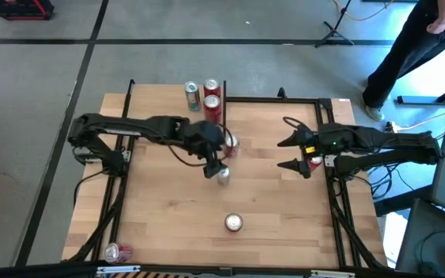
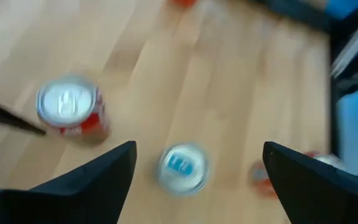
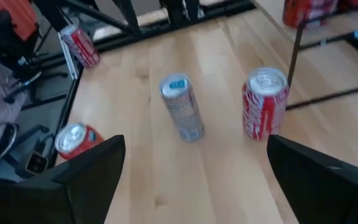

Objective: Place canned beverage on shelf
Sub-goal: Put the blue soda can on the shelf and aligned with the other blue soda can

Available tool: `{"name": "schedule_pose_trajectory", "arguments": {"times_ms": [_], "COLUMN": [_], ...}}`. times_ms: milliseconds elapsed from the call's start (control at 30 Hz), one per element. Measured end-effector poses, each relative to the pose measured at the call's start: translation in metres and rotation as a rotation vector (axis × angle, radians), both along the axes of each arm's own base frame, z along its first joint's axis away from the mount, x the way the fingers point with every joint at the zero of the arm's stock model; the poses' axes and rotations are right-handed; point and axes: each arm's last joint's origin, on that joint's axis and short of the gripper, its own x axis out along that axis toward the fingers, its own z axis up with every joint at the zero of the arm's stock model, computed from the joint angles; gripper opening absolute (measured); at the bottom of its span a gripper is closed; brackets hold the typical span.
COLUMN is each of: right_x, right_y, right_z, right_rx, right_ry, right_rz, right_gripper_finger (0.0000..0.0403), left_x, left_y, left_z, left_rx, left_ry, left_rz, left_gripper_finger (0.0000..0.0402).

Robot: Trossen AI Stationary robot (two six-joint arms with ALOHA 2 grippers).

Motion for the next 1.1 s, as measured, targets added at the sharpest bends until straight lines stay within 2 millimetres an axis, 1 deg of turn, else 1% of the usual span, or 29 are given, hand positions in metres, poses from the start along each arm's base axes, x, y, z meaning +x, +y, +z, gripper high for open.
{"name": "schedule_pose_trajectory", "arguments": {"times_ms": [133, 333, 500, 667, 767, 933, 1000, 1100], "right_x": [-0.002, 0.002, 0.005, 0.008, 0.009, 0.009, 0.009, 0.009], "right_y": [0.000, 0.000, 0.000, 0.000, 0.000, 0.000, 0.000, 0.000], "right_z": [-0.002, -0.006, -0.009, -0.012, -0.013, -0.013, -0.013, -0.013], "right_rx": [0.002, -0.003, -0.005, -0.008, -0.008, -0.007, -0.007, -0.008], "right_ry": [0.024, 0.053, 0.075, 0.108, 0.111, 0.109, 0.110, 0.109], "right_rz": [-0.004, -0.011, -0.010, -0.009, -0.009, -0.008, -0.008, -0.009], "right_gripper_finger": [0.0379, 0.0379, 0.0379, 0.0379, 0.0379, 0.0379, 0.0379, 0.0379], "left_x": [0.009, 0.022, 0.030, 0.038, 0.040, 0.042, 0.043, 0.043], "left_y": [-0.004, -0.018, -0.026, -0.029, -0.028, -0.027, -0.027, -0.025], "left_z": [-0.016, -0.039, -0.057, -0.073, -0.080, -0.083, -0.086, -0.088], "left_rx": [0.060, 0.057, 0.089, 0.088, 0.087, 0.060, 0.067, 0.063], "left_ry": [0.059, 0.132, 0.179, 0.220, 0.240, 0.247, 0.250, 0.261], "left_rz": [-0.014, -0.055, -0.007, -0.016, 0.007, 0.017, 0.039, 0.067], "left_gripper_finger": [0.0347, 0.0347, 0.0348, 0.0348, 0.0348, 0.0346, 0.0336, 0.0307]}}
